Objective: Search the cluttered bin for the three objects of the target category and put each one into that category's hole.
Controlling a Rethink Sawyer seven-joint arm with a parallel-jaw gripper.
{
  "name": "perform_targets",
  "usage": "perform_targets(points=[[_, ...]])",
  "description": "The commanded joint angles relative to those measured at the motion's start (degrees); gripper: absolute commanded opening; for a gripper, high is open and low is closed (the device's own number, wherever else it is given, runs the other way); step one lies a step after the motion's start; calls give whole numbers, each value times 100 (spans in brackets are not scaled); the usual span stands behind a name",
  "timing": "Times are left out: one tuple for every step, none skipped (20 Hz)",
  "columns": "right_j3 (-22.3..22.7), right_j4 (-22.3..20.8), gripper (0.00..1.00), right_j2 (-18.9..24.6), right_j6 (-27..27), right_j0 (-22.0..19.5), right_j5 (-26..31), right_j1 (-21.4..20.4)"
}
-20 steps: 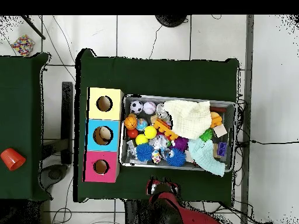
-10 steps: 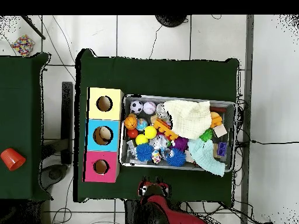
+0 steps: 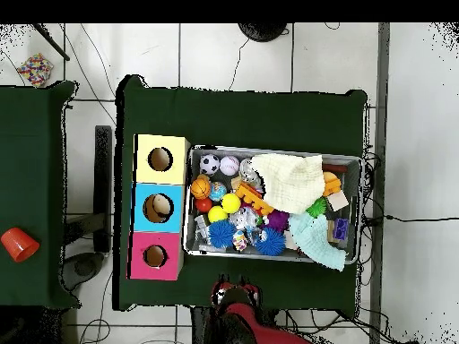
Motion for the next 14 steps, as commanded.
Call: perform_targets(points=[[-249,287,100,23,1451,-9,-336,191],[-298,256,100,6,1419,-14,-373,282],[-348,224,100,-11,1387,-20,-409,373],[-475,155,100,10,1348,-67,-504,602],[-621,86,100,1,1316,-84,-670,866],[-743,58,100,-60,1291,-41,-850,1062],[-825,35,100,-148,1260,20,-1039,1166],[-887,6,100,-199,1200,40,-1118,1189],[-956,-47,100,-203,1131,11,-1149,1203],[-1028,-148,100,-166,1058,-69,-1194,1218],[-1080,-207,100,-131,1012,-132,-1197,1222],[-1111,-269,100,-144,987,-152,-1317,1234],[-1115,-317,100,-159,988,-173,-1431,1221],[-1122,-381,100,-132,1011,-243,-1518,1232]])
